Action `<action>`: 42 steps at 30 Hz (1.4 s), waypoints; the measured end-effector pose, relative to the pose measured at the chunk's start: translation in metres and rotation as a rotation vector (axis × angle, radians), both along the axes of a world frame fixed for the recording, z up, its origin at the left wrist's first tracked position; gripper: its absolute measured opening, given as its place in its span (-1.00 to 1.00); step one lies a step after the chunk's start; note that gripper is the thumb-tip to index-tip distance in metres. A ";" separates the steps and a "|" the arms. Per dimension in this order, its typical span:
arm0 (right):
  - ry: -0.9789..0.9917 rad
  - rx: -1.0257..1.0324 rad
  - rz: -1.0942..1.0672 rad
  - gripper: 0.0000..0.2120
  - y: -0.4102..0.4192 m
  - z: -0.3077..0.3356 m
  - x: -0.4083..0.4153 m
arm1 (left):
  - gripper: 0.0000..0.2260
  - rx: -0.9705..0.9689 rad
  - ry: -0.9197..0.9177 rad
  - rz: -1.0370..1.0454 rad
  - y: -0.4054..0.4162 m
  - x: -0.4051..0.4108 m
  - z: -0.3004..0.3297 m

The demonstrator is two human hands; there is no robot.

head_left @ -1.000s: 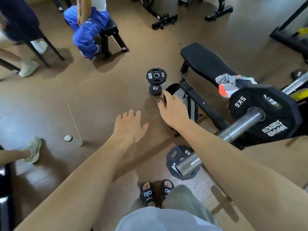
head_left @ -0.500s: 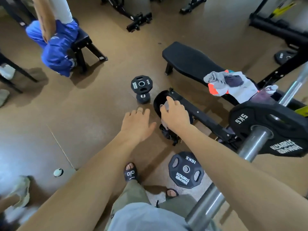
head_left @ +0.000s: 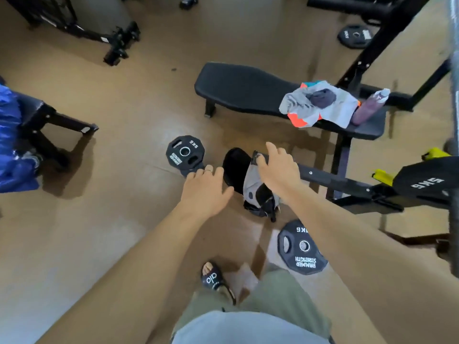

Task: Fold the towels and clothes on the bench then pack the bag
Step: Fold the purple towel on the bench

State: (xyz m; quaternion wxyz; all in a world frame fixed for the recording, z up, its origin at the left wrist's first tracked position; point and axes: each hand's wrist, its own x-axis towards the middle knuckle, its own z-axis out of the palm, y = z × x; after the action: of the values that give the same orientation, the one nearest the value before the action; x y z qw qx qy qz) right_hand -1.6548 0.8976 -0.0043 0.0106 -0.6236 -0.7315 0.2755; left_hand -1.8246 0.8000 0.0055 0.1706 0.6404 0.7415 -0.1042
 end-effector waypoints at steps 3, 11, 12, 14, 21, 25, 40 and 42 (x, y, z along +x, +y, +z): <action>-0.009 0.007 -0.057 -0.49 0.021 0.004 -0.030 | -0.50 0.004 -0.005 -0.076 0.030 -0.032 0.001; 0.012 -0.011 -0.215 -0.47 0.118 -0.019 -0.082 | -0.51 0.006 0.005 -0.236 0.139 -0.089 -0.010; 0.024 -0.017 -0.235 -0.48 0.135 -0.025 -0.090 | -0.50 0.006 0.015 -0.251 0.155 -0.096 -0.011; 0.051 -0.035 -0.266 -0.50 0.171 -0.037 -0.107 | -0.50 0.009 0.025 -0.265 0.189 -0.112 -0.015; 0.090 -0.058 -0.320 -0.49 0.275 -0.045 -0.141 | -0.58 0.001 0.057 -0.315 0.319 -0.152 -0.007; 0.097 -0.053 -0.405 -0.49 0.323 -0.039 -0.136 | -0.55 0.058 0.064 -0.409 0.388 -0.154 -0.005; 0.058 -0.039 -0.957 -0.54 0.482 -0.093 -0.181 | -0.43 0.035 -0.075 -0.937 0.644 -0.192 -0.074; 0.054 -0.050 -1.025 -0.54 0.496 -0.099 -0.196 | -0.42 0.008 -0.096 -0.993 0.675 -0.200 -0.084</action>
State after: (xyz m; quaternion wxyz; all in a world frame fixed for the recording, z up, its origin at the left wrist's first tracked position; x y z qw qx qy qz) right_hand -1.8507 1.3937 -0.1030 0.1486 -0.8949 -0.3243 0.2682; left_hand -2.0241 1.4750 -0.0787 0.1317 0.9209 0.3388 -0.1404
